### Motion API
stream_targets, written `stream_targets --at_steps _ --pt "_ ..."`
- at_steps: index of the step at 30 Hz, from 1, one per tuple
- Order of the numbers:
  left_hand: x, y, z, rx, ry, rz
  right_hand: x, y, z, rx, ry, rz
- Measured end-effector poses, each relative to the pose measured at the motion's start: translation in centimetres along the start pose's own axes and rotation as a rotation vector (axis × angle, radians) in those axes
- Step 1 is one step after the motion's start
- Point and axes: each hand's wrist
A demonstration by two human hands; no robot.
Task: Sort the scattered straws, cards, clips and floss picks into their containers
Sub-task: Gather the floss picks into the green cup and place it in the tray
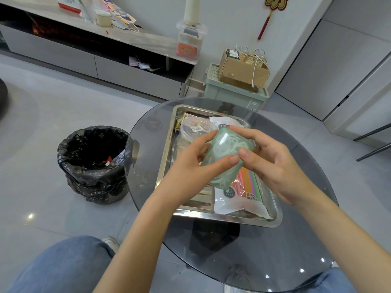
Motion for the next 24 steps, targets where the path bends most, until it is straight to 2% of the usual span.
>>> stream_targets --at_steps 6,10,13,15,20,24 --pt "-0.2 0.3 -0.4 -0.126 0.084 -0.008 -0.4 1.2 -0.4 -0.146 -0.153 -0.056" --pt "-0.3 0.0 -0.8 -0.128 0.079 -0.024 -0.8 1.1 -0.6 -0.290 -0.176 0.025" --pt "-0.4 -0.2 -0.9 -0.100 0.057 -0.023 -0.7 1.0 -0.6 -0.511 -0.280 0.064" --pt "-0.4 -0.2 -0.9 -0.121 0.031 -0.027 -0.8 1.4 -0.6 -0.576 -0.333 0.063" --pt "-0.6 -0.3 -1.3 -0.157 0.005 -0.013 -0.8 2.1 -0.4 -0.593 -0.469 -0.081" --pt "-0.8 -0.5 -1.5 -0.017 0.035 -0.003 -0.5 1.8 -0.2 -0.713 -0.621 -0.174"
Point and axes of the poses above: each hand's wrist, its own x-axis towards the middle knuckle, its own y-axis out of the palm, z = x × y, and after that the axes turned 15 degrees about -z, right-handed
